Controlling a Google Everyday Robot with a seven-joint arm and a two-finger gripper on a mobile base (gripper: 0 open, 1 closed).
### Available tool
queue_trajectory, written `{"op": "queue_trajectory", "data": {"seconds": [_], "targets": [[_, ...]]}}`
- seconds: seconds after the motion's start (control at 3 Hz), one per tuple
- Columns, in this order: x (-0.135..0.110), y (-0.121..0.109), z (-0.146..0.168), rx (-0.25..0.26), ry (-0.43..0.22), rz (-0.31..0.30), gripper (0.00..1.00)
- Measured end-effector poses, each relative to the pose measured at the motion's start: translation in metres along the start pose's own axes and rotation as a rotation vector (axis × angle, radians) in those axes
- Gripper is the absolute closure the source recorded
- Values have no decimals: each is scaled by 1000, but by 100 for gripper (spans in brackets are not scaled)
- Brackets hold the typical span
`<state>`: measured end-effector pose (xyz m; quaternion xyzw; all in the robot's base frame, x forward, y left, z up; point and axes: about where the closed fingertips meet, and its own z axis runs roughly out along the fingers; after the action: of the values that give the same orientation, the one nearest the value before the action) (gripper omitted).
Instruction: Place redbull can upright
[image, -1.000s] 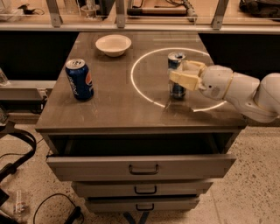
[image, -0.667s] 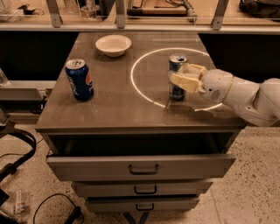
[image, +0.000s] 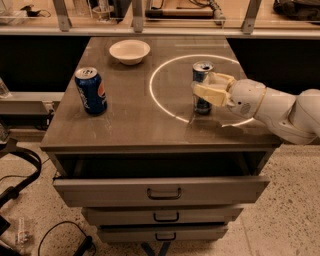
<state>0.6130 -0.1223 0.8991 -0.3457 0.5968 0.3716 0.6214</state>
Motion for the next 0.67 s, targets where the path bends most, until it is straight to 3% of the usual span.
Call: {"op": "queue_trajectory", "data": {"seconds": [0.67], "targets": [[-1, 3, 5, -9, -1, -1, 13]]}}
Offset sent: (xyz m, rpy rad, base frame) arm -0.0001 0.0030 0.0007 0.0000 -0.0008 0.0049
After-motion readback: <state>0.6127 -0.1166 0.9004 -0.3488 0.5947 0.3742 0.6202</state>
